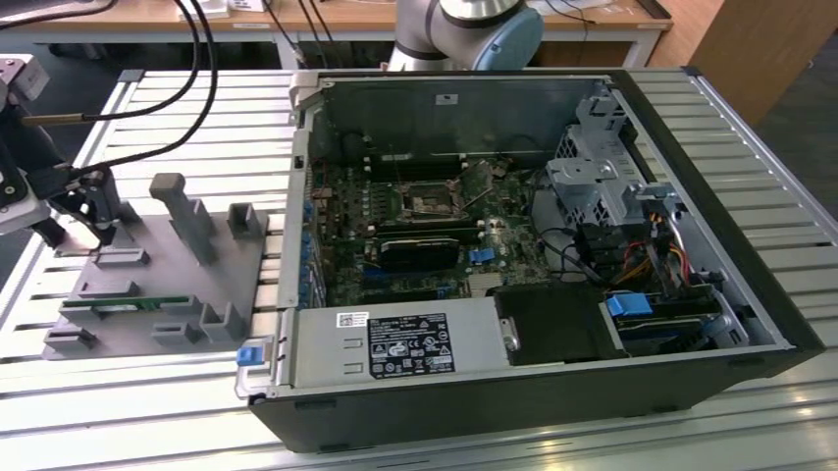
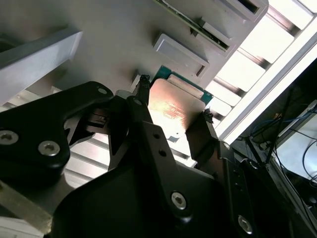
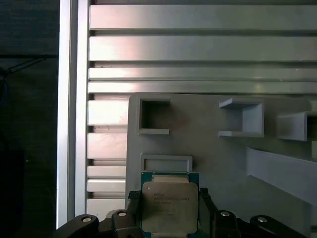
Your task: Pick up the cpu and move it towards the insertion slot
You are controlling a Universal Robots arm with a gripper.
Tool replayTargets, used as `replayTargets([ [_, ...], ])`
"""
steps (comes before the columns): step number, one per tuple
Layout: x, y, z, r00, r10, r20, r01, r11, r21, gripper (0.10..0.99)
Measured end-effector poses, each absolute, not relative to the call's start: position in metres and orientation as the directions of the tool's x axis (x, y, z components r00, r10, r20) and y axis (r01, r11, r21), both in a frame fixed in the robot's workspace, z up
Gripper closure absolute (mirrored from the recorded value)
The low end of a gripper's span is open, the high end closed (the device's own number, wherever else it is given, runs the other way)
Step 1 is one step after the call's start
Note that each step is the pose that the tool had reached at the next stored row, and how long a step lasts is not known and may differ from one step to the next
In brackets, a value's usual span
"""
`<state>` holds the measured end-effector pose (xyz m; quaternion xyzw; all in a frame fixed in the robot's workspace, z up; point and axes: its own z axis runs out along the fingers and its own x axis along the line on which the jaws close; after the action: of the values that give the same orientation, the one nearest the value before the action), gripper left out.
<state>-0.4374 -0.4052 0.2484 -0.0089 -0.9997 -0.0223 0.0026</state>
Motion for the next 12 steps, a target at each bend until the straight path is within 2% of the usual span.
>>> replayTargets([
  [12,-0.4374,-0.4042,0.2590,-1.000,0.018,0.006,0.018,0.999,0.045,0.541],
])
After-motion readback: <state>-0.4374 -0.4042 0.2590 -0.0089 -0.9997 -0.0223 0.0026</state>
